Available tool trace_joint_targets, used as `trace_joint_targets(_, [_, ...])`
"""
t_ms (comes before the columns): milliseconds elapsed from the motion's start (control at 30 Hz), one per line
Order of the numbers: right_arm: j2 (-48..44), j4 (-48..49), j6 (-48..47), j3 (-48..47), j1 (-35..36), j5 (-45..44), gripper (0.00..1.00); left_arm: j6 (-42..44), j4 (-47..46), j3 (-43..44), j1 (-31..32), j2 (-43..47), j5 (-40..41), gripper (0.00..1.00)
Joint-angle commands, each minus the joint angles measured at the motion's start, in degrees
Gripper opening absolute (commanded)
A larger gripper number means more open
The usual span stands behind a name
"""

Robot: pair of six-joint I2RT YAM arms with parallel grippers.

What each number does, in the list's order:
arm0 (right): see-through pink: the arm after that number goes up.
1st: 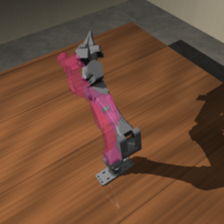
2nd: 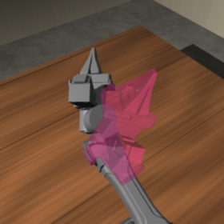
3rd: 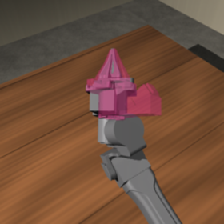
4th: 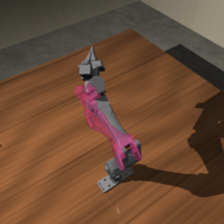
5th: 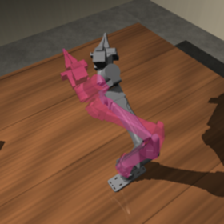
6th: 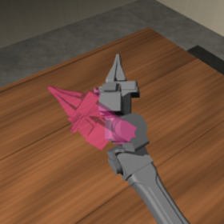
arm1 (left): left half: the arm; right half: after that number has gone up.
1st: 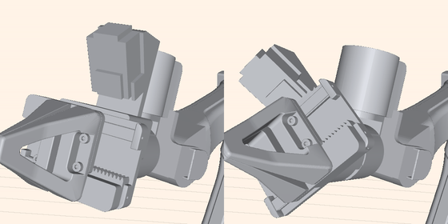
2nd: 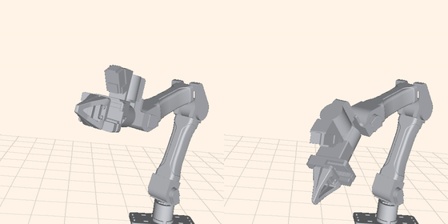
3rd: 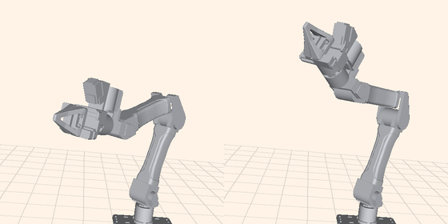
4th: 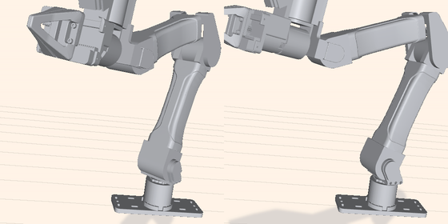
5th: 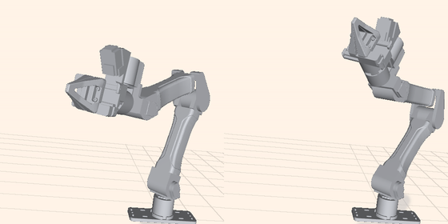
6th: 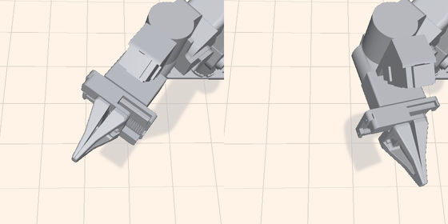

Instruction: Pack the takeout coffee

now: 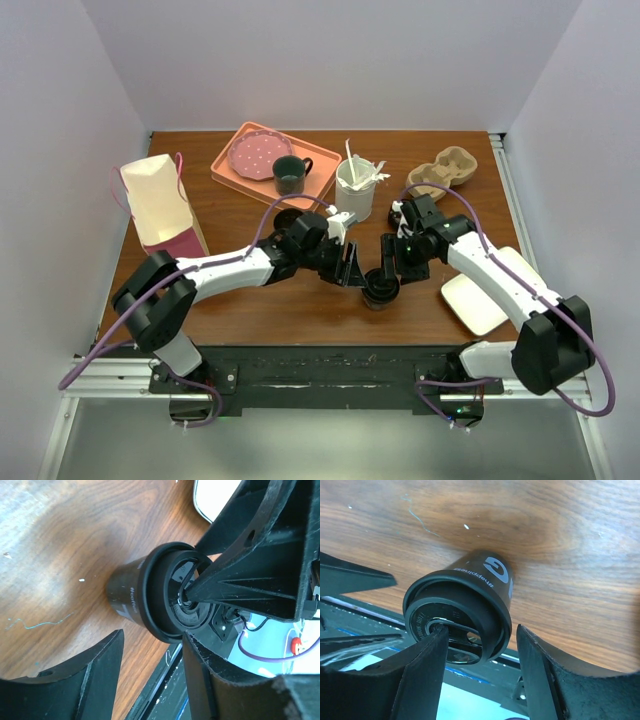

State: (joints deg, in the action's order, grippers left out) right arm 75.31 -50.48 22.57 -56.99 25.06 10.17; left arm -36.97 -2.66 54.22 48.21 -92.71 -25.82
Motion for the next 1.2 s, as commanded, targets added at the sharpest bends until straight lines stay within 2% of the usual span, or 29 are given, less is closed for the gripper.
trace_joint_targets(0, [-0.34,3.19,0.19,2.67,-0.19,0.90,0.59,-1.35,-2.35,-0.34,0.57,-0.89,-1.95,0.54])
trace_joint_targets(400, [-1.39,5.13,3.53,6.72,-0.19,-0.68,0.52,-3.28,-0.25,-1.22,1.10,-0.20,-1.34,0.47])
trace_joint_targets(700, [-1.57,5.74,5.64,6.72,-0.19,-1.56,0.51,-3.81,2.57,-1.83,1.10,3.05,-0.98,0.48])
trace_joint_targets(867, [-2.53,7.06,7.58,7.86,-0.19,-0.51,0.51,-5.56,-0.76,-4.82,1.19,6.47,-2.48,0.55])
trace_joint_targets(1167, [-4.38,7.59,8.98,9.44,-0.10,-0.94,0.50,-8.56,-8.06,-7.20,2.06,3.07,-4.58,0.54])
